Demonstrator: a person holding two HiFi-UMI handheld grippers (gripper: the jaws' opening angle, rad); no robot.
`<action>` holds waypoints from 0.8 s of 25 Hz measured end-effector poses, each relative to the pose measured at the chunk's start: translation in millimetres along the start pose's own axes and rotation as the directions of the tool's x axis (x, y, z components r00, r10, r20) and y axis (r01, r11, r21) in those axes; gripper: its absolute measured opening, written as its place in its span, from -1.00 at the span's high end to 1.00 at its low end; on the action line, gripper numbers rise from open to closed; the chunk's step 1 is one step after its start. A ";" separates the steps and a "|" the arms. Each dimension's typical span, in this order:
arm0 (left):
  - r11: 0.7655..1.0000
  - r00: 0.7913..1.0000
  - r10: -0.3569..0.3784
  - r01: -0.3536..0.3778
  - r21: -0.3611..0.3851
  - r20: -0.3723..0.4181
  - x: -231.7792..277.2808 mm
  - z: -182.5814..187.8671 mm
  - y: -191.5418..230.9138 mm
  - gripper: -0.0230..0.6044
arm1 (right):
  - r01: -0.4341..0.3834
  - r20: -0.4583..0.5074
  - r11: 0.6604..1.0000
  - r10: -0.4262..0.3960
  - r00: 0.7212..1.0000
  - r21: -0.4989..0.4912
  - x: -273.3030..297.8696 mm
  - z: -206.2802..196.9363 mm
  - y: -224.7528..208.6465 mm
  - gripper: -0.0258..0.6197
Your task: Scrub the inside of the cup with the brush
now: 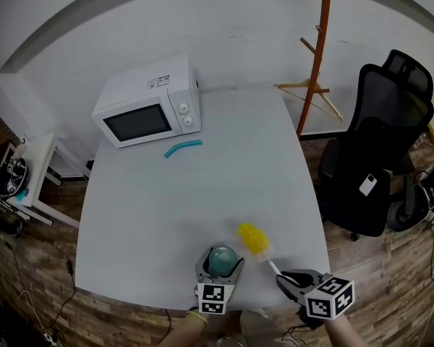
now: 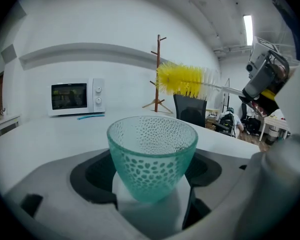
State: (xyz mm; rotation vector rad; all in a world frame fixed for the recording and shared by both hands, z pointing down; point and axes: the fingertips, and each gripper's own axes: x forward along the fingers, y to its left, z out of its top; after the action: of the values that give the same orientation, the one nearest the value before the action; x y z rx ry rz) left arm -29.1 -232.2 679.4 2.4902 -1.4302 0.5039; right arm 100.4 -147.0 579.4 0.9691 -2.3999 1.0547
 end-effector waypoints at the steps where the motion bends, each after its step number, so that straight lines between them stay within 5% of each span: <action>1: 1.000 1.000 -0.005 0.005 -0.010 0.000 -0.4 -1.2 -0.3 -0.31 | 0.003 0.004 1.000 -0.003 1.000 0.004 0.8 -2.4 2.3 0.77; 8: 0.999 1.000 -0.025 0.025 -0.020 -0.011 -29.2 -6.7 -3.9 -0.36 | 0.028 0.060 1.000 -0.029 0.998 0.009 -7.8 -23.7 35.8 0.77; 18: 0.996 0.996 -0.089 0.090 -0.023 0.031 -148.3 -1.8 -34.6 -0.35 | 0.134 0.158 0.990 -0.127 0.979 -0.035 -27.3 -65.6 106.9 0.77; 20: 0.998 0.996 -0.066 0.067 -0.019 0.060 -176.3 1.3 -33.5 -0.14 | 0.133 0.171 0.990 -0.125 0.977 -0.038 -26.4 -74.1 125.0 0.77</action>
State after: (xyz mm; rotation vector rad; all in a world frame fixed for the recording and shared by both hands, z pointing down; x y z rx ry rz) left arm -82.1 -76.9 606.7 2.5463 -1.3607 0.4032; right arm 33.7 -18.5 550.3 1.2225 -2.4433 0.8955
